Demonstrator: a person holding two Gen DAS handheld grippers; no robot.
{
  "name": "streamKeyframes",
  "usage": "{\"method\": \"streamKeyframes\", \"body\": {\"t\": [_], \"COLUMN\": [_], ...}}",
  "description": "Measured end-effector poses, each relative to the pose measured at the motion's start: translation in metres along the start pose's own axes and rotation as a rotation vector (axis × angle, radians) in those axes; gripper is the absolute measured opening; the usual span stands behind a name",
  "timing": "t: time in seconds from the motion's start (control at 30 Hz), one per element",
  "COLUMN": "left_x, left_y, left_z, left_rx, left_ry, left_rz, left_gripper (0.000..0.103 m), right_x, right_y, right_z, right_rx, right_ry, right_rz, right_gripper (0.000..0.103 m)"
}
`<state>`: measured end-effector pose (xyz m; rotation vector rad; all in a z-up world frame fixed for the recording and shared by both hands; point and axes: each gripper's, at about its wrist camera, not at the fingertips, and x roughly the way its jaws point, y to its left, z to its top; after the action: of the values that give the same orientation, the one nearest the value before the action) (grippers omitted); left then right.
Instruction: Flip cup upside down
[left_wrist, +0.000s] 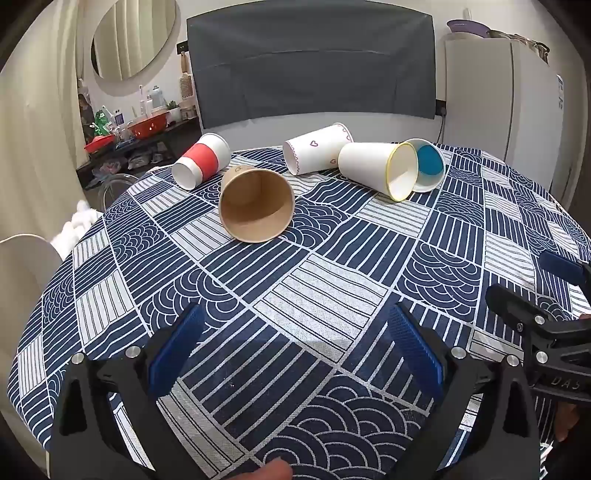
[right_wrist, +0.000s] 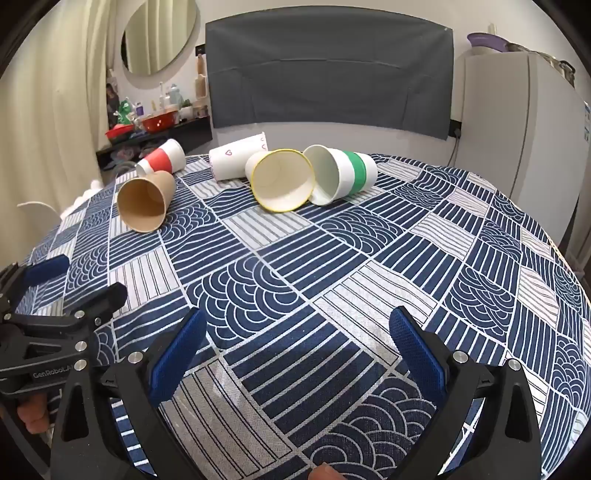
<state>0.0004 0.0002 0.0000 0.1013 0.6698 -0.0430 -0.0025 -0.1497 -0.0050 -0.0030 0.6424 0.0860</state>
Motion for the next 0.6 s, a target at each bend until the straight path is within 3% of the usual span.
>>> {"method": "streamKeyframes", "body": {"t": [0.6], "left_x": [-0.0014], "left_y": [-0.0009], "left_z": [-0.0008], "left_rx": [0.003], "left_ry": [-0.005], "left_rz": [0.003], "left_gripper": [0.097], "right_x": [0.0000], "right_y": [0.0005], "right_z": [-0.0001], "right_rx": [-0.002], "right_ry": [0.001], "right_rz": [-0.001], "right_gripper": [0.095]}}
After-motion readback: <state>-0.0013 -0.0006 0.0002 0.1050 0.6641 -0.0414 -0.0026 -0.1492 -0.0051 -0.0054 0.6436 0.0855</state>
